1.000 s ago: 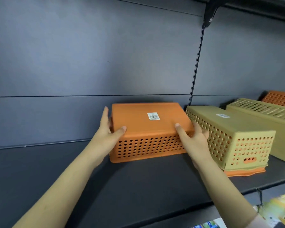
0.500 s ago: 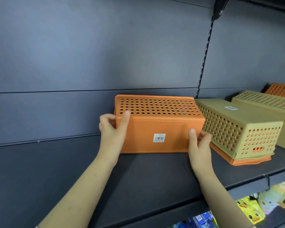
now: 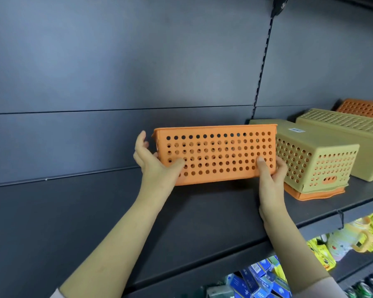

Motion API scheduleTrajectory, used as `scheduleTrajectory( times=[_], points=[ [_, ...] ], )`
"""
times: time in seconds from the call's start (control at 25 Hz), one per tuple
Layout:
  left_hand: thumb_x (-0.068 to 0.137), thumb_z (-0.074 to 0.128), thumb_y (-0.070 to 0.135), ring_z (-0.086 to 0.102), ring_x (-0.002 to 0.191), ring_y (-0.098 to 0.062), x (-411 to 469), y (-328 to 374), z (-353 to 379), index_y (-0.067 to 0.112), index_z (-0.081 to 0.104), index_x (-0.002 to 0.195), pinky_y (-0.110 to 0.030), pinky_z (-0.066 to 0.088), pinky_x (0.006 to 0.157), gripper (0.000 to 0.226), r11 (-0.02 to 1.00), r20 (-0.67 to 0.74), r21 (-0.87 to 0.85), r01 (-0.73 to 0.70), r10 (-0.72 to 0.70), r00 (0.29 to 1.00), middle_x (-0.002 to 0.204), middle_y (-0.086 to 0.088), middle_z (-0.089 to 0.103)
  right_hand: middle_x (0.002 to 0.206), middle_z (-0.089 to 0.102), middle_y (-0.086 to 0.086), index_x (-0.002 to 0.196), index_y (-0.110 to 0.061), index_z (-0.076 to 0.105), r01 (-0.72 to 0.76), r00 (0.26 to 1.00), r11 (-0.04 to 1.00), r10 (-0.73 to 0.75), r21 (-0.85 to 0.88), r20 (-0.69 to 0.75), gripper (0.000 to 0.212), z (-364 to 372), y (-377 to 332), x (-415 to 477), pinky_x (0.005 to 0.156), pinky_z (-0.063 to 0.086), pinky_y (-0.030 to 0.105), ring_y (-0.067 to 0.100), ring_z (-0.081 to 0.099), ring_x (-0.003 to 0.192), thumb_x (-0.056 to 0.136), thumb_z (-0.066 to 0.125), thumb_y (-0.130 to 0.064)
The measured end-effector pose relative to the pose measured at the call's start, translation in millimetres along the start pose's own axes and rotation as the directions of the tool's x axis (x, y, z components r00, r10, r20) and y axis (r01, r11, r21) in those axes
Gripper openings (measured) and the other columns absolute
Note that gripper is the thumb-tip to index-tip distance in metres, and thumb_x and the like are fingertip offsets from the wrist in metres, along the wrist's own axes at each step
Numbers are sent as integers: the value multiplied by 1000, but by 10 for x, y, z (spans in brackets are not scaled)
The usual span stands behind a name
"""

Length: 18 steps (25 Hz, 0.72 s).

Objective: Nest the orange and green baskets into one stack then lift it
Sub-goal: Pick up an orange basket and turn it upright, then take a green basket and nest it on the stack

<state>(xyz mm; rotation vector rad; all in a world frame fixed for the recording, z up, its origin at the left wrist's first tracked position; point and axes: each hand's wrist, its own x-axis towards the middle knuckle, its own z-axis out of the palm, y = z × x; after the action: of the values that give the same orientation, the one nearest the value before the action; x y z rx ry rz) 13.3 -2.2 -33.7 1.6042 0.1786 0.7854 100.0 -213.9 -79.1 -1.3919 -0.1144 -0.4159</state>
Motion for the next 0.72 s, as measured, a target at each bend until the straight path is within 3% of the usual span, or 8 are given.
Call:
scheduleTrajectory(
  times=[0.08,0.16,0.24,0.28,0.36,0.44,0.56,0.72],
  points=[
    [74,71,50,19,143,-14,-36,3,-6,47,11,146,-36,27,108,94,981,39,110,-163,159,986,152,20,5,142,52,0,139,-22,43,17,1000,1000,-17,-9,6,52,-33,32,26,105,42,29,11,52,126,94,57,-42],
    [75,65,60,13,144,-15,-57,-3,-29,38,37,139,-26,22,104,74,911,35,269,-313,316,948,157,12,11,138,53,1,127,-23,54,-6,1000,999,5,-49,-25,49,-30,16,20,112,37,38,13,51,126,89,49,-54],
    [79,61,59,28,136,-18,-62,0,-39,23,64,103,-27,31,100,43,822,12,417,-389,423,906,145,5,39,131,58,-1,126,-20,58,8,1000,997,-10,-75,-19,46,-3,-4,0,106,39,33,9,54,118,97,43,-53],
    [81,60,58,38,127,-19,-50,-18,-37,20,66,84,-34,37,99,39,767,16,482,-424,476,879,132,5,52,132,58,-2,131,-18,56,36,999,994,-36,-99,-1,46,13,-23,-17,100,39,26,7,54,117,101,41,-48],
    [83,60,54,52,107,-22,1,-96,-40,16,65,70,-45,40,96,41,592,82,624,-509,599,797,104,6,65,135,56,-4,136,-16,52,107,994,981,-101,-161,44,44,45,-42,-39,91,37,10,-8,53,116,103,41,-42],
    [87,61,48,59,96,-25,29,-136,-36,16,68,72,-46,38,96,36,400,180,723,-564,679,712,86,5,68,139,50,-7,143,-16,44,192,981,957,-187,-216,44,53,37,-52,-76,98,34,5,-20,47,116,100,43,-47],
    [93,58,33,63,98,-29,-29,-86,18,16,72,82,-48,36,100,25,216,254,775,-594,754,606,87,2,71,145,41,-5,149,-11,38,337,936,870,-352,-360,25,76,-142,-123,-107,112,25,20,3,37,133,89,41,-57],
    [92,56,18,61,108,-32,-245,119,400,11,73,92,-48,38,104,18,80,403,626,-776,819,409,99,-5,71,138,51,11,136,-7,50,476,824,676,-566,-563,18,60,-694,-413,217,109,29,30,22,43,130,92,48,-48]
  ],
)
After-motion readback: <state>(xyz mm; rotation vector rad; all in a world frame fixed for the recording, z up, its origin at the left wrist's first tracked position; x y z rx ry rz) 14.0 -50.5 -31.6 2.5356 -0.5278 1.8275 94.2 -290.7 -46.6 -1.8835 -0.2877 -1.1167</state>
